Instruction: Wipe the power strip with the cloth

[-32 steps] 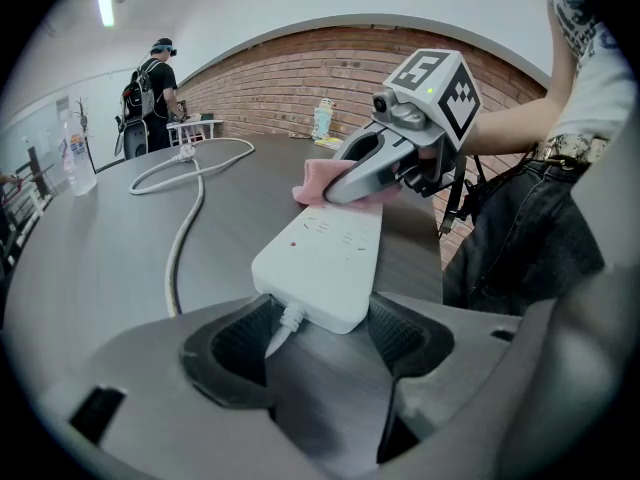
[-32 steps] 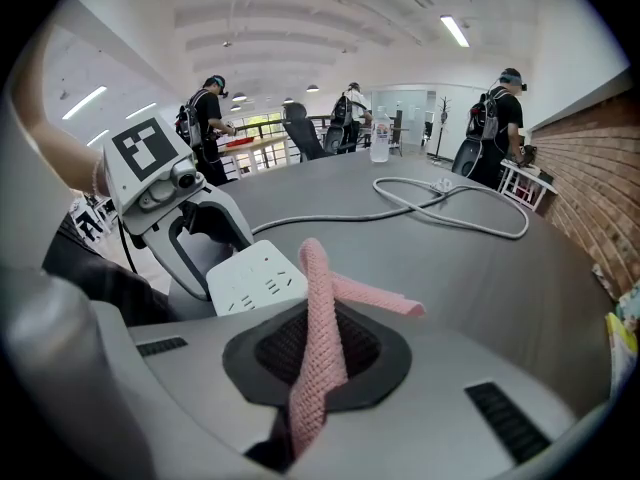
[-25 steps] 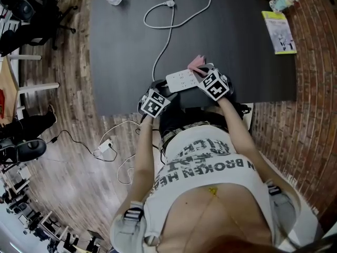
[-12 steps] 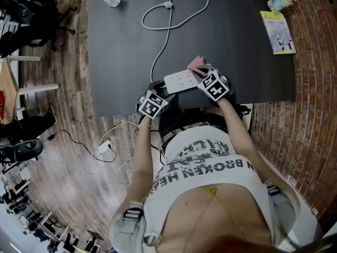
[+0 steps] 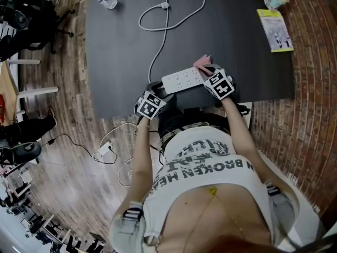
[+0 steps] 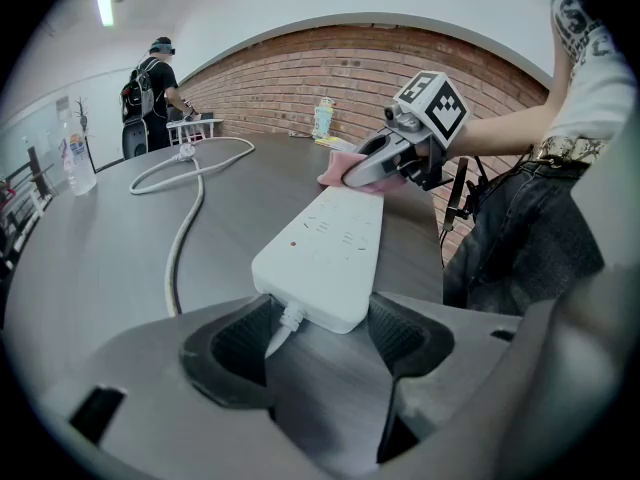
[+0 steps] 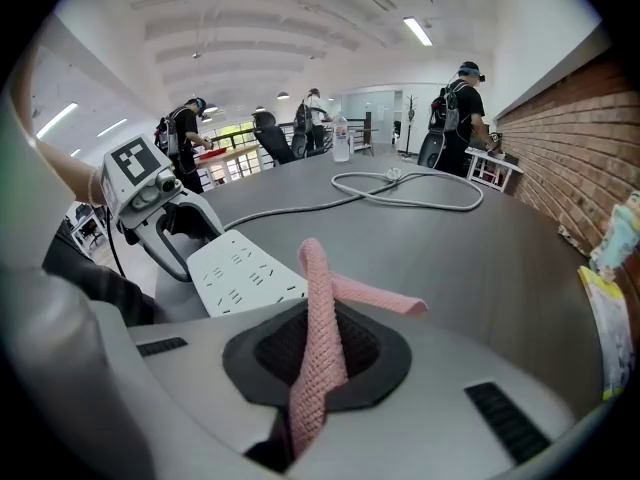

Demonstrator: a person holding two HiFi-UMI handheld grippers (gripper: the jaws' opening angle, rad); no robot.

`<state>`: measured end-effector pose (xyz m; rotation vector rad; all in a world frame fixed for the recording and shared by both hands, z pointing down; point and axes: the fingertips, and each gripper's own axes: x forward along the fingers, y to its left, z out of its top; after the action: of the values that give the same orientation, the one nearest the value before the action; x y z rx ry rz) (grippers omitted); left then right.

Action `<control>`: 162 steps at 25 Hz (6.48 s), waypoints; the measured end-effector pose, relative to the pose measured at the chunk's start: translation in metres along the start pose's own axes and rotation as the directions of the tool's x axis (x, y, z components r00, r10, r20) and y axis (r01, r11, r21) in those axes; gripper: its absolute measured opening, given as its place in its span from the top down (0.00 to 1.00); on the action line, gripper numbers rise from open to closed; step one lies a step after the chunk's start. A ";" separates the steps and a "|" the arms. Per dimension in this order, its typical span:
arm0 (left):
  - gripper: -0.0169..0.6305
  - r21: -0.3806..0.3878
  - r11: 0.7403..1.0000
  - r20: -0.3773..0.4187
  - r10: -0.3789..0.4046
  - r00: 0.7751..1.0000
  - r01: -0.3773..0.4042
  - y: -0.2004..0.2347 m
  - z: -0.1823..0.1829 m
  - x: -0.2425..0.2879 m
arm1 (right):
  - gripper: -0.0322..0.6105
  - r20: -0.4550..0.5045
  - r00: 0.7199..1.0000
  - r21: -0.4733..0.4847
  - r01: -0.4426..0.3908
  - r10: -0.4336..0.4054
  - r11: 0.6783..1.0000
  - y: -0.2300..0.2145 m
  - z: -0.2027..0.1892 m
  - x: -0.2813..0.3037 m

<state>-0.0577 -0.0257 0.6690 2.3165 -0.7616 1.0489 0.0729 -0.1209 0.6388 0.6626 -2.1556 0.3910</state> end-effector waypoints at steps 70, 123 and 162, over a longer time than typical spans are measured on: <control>0.53 0.005 1.000 0.049 0.000 0.999 0.000 -0.001 -0.002 0.010 | 0.92 -0.163 0.890 -0.373 -0.456 0.427 0.808 0.178 0.037 0.038; 0.53 -0.007 1.000 0.023 0.012 1.000 -0.012 0.001 -0.001 0.001 | 0.93 -0.073 0.976 -0.179 -0.215 0.205 0.960 0.090 0.005 0.011; 0.53 -0.002 1.000 0.024 0.016 1.000 -0.016 -0.002 0.000 0.001 | 0.93 -0.017 0.999 -0.019 -0.049 0.048 0.999 0.030 -0.027 -0.018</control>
<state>-0.0561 -0.0248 0.6698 2.3294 -0.7907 1.0282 0.0819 -0.0777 0.6399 0.5950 -2.1606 0.3990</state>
